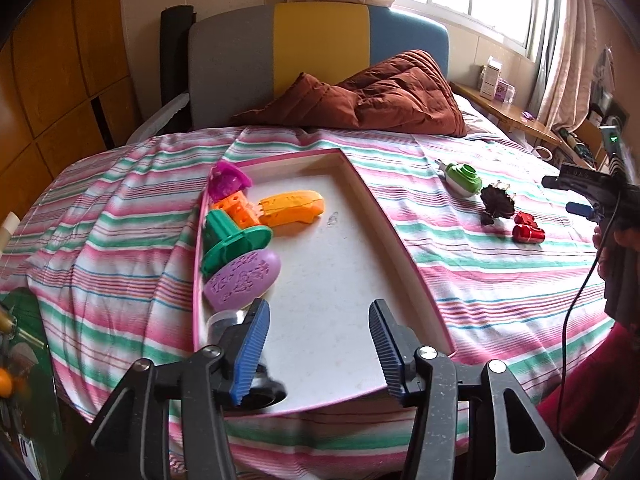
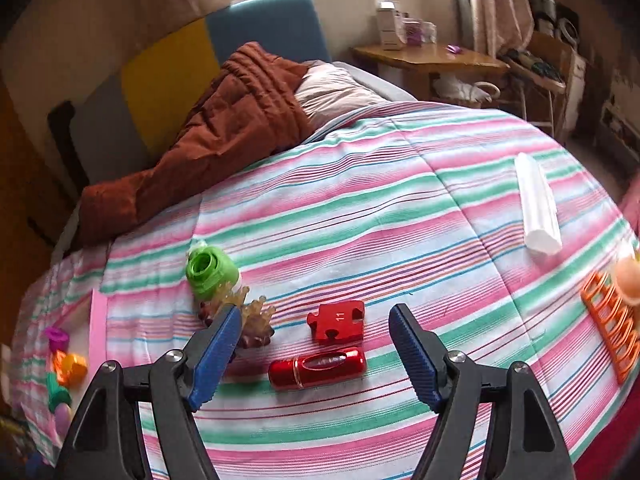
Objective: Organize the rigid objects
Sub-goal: 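Move both grippers back toward the green plug and brown spiky piece, then grasp the green plug-in device with the left gripper, then lift the green device with the left gripper while the right gripper grasps the brown spiky piece, then carry the green device over the tray with the left gripper while the right gripper lifts the brown piece, then lower the green device into the tray and open the left gripper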
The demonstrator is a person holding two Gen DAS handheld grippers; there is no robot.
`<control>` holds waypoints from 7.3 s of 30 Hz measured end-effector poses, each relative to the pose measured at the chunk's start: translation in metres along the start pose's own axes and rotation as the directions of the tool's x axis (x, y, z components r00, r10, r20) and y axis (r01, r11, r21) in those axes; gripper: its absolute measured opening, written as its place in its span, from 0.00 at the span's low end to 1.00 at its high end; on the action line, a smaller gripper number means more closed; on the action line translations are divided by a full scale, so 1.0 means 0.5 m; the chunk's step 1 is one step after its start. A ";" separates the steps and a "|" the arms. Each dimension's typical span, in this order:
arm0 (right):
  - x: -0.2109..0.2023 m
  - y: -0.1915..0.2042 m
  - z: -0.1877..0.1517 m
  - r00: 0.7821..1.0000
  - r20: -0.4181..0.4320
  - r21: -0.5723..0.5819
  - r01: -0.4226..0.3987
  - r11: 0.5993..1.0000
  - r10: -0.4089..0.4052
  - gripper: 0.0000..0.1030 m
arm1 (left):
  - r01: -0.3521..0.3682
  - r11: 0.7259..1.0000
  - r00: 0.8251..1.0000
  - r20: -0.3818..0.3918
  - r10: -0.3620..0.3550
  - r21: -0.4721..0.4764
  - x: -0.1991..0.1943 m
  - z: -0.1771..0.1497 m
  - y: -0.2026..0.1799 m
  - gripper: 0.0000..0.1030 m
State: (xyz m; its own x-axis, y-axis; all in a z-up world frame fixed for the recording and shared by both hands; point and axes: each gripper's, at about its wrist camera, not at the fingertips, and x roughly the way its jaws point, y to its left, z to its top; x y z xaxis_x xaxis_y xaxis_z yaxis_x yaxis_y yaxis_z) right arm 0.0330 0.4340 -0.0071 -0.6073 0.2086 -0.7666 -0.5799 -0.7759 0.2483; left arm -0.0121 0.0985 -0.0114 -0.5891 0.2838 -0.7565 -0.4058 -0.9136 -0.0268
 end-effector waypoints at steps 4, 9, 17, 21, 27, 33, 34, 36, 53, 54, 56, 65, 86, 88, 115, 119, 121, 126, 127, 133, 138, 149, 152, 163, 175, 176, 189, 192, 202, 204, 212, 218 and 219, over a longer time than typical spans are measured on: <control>-0.004 -0.047 0.005 1.000 -0.006 0.120 0.002 0.993 -0.001 0.75 | 0.026 0.999 1.000 0.004 -0.026 0.026 0.012 0.028 -0.035 0.51; -0.007 -0.071 0.004 1.000 -0.015 0.185 -0.016 0.983 0.020 0.75 | 0.084 0.995 0.996 -0.005 -0.084 0.059 0.038 0.071 -0.088 0.51; -0.001 -0.074 0.004 0.998 -0.040 0.200 -0.048 0.979 0.058 0.75 | 0.221 0.975 0.970 -0.114 -0.216 0.031 0.124 0.141 -0.177 0.53; 0.000 -0.075 0.006 0.996 -0.047 0.206 -0.067 0.976 0.079 0.75 | 0.266 0.964 0.952 -0.156 -0.264 -0.010 0.176 0.178 -0.213 0.66; 0.005 -0.077 0.008 0.991 -0.062 0.228 -0.101 0.968 0.118 0.75 | 0.288 0.957 0.938 -0.194 -0.288 -0.033 0.259 0.245 -0.266 0.68; 0.000 -0.072 0.010 0.991 -0.053 0.221 -0.111 0.969 0.126 0.75 | 0.305 0.949 0.919 -0.238 -0.315 -0.076 0.346 0.307 -0.315 0.72; -0.001 -0.073 0.011 0.991 -0.050 0.221 -0.113 0.969 0.127 0.75 | 0.309 0.947 0.915 -0.245 -0.321 -0.084 0.360 0.316 -0.324 0.76; 0.000 -0.074 0.011 0.990 -0.050 0.227 -0.117 0.967 0.132 0.75 | 0.309 0.945 0.910 -0.256 -0.326 -0.104 0.386 0.331 -0.338 0.77; 0.018 -0.063 0.009 0.977 -0.093 0.229 -0.166 0.959 0.191 0.75 | 0.233 0.971 0.920 -0.312 -0.239 -0.058 0.514 0.368 -0.397 0.54; 0.018 -0.066 0.009 0.977 -0.092 0.233 -0.165 0.958 0.190 0.75 | 0.232 0.971 0.922 -0.307 -0.237 -0.052 0.508 0.365 -0.388 0.53; 0.018 -0.072 0.008 0.978 -0.090 0.246 -0.161 0.956 0.188 0.75 | 0.224 0.974 0.925 -0.305 -0.227 -0.045 0.494 0.356 -0.364 0.53; 0.024 -0.093 0.009 0.981 -0.094 0.289 -0.138 0.947 0.171 0.75 | 0.219 0.970 0.938 -0.295 -0.180 0.103 0.368 0.232 -0.290 0.53; 0.035 -0.076 0.009 0.972 -0.102 0.262 -0.180 0.948 0.213 0.75 | 0.225 0.939 0.972 -0.122 -0.199 0.260 0.232 0.011 -0.326 0.52; 0.034 -0.055 0.007 0.969 -0.110 0.216 -0.196 0.957 0.223 0.75 | 0.219 0.941 0.975 -0.105 -0.198 0.258 0.232 0.006 -0.326 0.52; 0.152 0.112 -0.004 0.948 -0.287 -0.089 -0.166 0.982 0.135 0.55 | 0.256 0.944 0.965 -0.111 -0.237 0.209 0.228 0.004 -0.311 0.51; 0.145 0.111 -0.016 0.937 -0.311 -0.099 -0.200 0.975 0.161 0.55 | 0.258 0.948 0.964 -0.115 -0.240 0.188 0.225 0.007 -0.310 0.51; 0.149 0.109 -0.014 0.923 -0.328 -0.069 -0.235 0.970 0.200 0.55 | 0.260 0.949 0.963 -0.124 -0.240 0.177 0.224 0.010 -0.310 0.51; 0.148 0.107 -0.009 0.928 -0.325 -0.083 -0.222 0.971 0.184 0.55 | 0.265 0.952 0.959 -0.144 -0.244 0.155 0.211 0.012 -0.314 0.51; 0.149 0.111 -0.010 0.931 -0.321 -0.092 -0.212 0.973 0.172 0.55 | 0.268 0.951 0.958 -0.146 -0.246 0.156 0.207 0.010 -0.315 0.51; 0.148 0.120 -0.011 0.943 -0.305 -0.142 -0.183 0.973 0.133 0.55 | 0.283 0.945 0.955 -0.138 -0.262 0.164 0.172 0.005 -0.321 0.51; 0.148 0.128 -0.012 0.952 -0.290 -0.198 -0.161 0.967 0.099 0.49 | 0.304 0.937 0.952 -0.095 -0.291 0.171 0.115 0.011 -0.317 0.51; 0.150 0.140 -0.019 0.963 -0.269 -0.272 -0.106 0.956 0.030 0.44 | 0.301 0.948 0.954 -0.046 -0.298 0.103 0.042 0.032 -0.229 0.51; 0.152 0.139 -0.019 0.963 -0.269 -0.284 -0.104 0.953 0.025 0.44 | 0.299 0.951 0.954 -0.036 -0.297 0.078 0.024 0.031 -0.200 0.51; 0.151 0.135 -0.017 0.963 -0.269 -0.285 -0.097 0.953 0.018 0.44 | 0.216 0.976 0.976 0.004 -0.216 -0.042 -0.025 0.023 -0.059 0.51; 0.149 0.141 -0.028 0.969 -0.247 -0.332 -0.075 0.940 -0.010 0.44 | 0.102 0.975 0.994 -0.017 -0.107 -0.199 0.001 0.017 0.105 0.51; 0.148 0.141 -0.029 0.969 -0.246 -0.334 -0.074 0.940 -0.012 0.44 | 0.114 0.972 0.993 -0.020 -0.120 -0.208 0.006 0.023 0.106 0.51; 0.152 0.145 -0.031 0.969 -0.245 -0.340 -0.068 0.938 -0.018 0.44 | 0.164 0.970 0.982 -0.061 -0.177 -0.182 0.110 0.109 0.077 0.51; 0.152 0.147 -0.030 0.969 -0.246 -0.340 -0.068 0.938 -0.019 0.44 | 0.147 0.973 0.981 -0.101 -0.166 -0.178 0.155 0.119 0.078 0.51; 0.154 0.150 -0.030 0.969 -0.246 -0.343 -0.066 0.937 -0.021 0.44 | 0.099 0.979 0.980 -0.155 -0.127 -0.176 0.247 0.135 0.090 0.51; 0.154 0.149 -0.030 0.969 -0.247 -0.341 -0.068 0.938 -0.020 0.44 | 0.090 0.983 0.984 -0.139 -0.113 -0.162 0.237 0.134 0.085 0.51; 0.155 0.150 -0.033 0.969 -0.246 -0.345 -0.066 0.936 -0.022 0.44 | 0.053 0.990 0.995 -0.075 -0.063 -0.134 0.179 0.132 0.084 0.52; 0.154 0.150 -0.034 0.970 -0.243 -0.348 -0.063 0.935 -0.025 0.44 | 0.005 0.994 0.999 -0.036 -0.009 -0.113 0.120 0.103 0.073 0.52; 0.154 0.149 -0.034 0.970 -0.243 -0.349 -0.063 0.935 -0.025 0.44 | 0.002 0.994 0.999 -0.033 -0.006 -0.109 0.111 0.096 0.071 0.52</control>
State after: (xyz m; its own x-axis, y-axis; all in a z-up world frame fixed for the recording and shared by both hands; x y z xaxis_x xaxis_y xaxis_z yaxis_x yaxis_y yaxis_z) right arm -0.0478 0.3820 -0.0577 -0.4425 0.0774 -0.8934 -0.3143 -0.9465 0.0736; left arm -0.0927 0.0957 -0.0232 -0.5638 0.2792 -0.7773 -0.3280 -0.9394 -0.0995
